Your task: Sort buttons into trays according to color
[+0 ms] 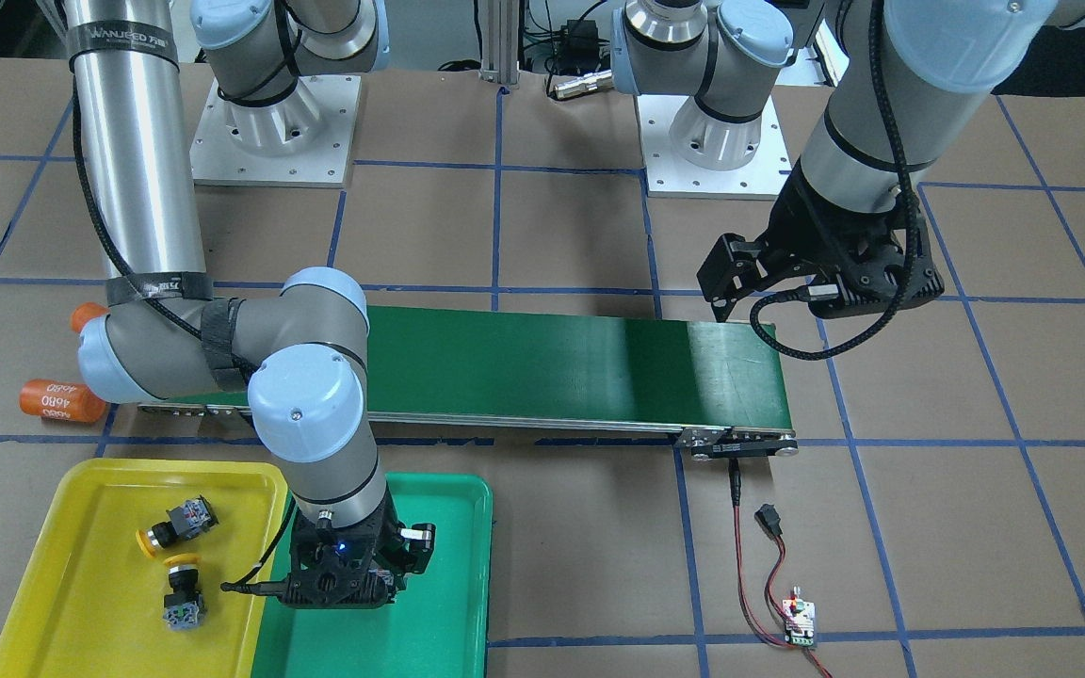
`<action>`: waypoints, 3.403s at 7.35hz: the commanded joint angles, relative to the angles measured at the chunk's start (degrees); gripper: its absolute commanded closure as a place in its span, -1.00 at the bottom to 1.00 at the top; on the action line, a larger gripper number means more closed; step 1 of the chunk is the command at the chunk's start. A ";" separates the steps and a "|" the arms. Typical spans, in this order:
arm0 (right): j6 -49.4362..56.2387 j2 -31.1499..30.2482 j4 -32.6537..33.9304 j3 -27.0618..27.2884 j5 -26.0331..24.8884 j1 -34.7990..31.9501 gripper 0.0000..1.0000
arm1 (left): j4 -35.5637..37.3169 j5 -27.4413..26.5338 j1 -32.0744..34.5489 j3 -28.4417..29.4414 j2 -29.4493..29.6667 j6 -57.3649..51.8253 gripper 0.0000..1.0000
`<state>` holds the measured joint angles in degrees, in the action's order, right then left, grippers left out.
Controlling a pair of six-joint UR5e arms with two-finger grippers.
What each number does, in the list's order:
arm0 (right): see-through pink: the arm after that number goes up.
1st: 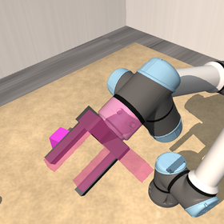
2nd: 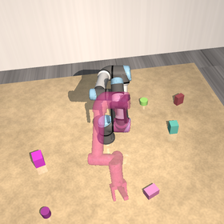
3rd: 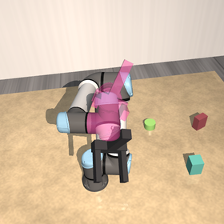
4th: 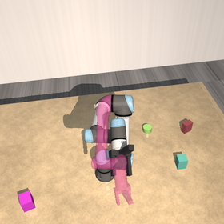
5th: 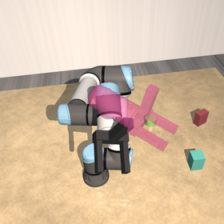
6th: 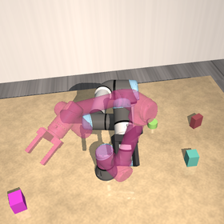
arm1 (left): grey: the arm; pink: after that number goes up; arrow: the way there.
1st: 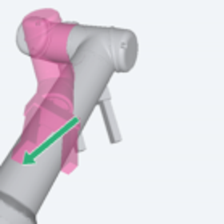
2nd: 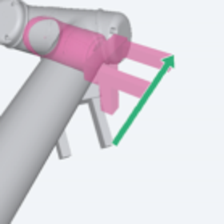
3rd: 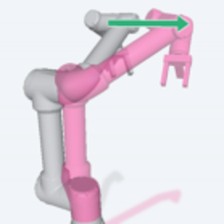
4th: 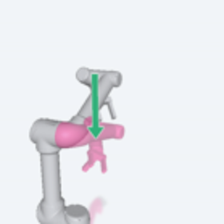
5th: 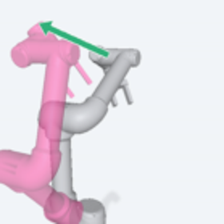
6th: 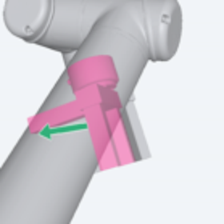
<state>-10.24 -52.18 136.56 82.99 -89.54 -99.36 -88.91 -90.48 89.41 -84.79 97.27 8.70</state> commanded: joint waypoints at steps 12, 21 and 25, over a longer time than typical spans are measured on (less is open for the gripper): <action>7.69 -44.15 -45.41 17.14 -1.61 11.90 -1.00 | 0.06 0.21 0.06 0.32 -0.15 0.09 -1.00; 7.61 -44.59 -44.72 15.89 -1.26 11.30 -1.00 | -0.03 0.21 0.24 -0.73 -0.15 0.44 -1.00; 7.61 -44.50 -44.54 15.80 0.68 11.30 -1.00 | 0.06 0.04 0.41 -0.64 0.11 0.18 -1.00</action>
<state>-2.67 -96.76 92.01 98.83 -88.66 -88.07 -88.93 -90.55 89.76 -85.31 97.34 8.98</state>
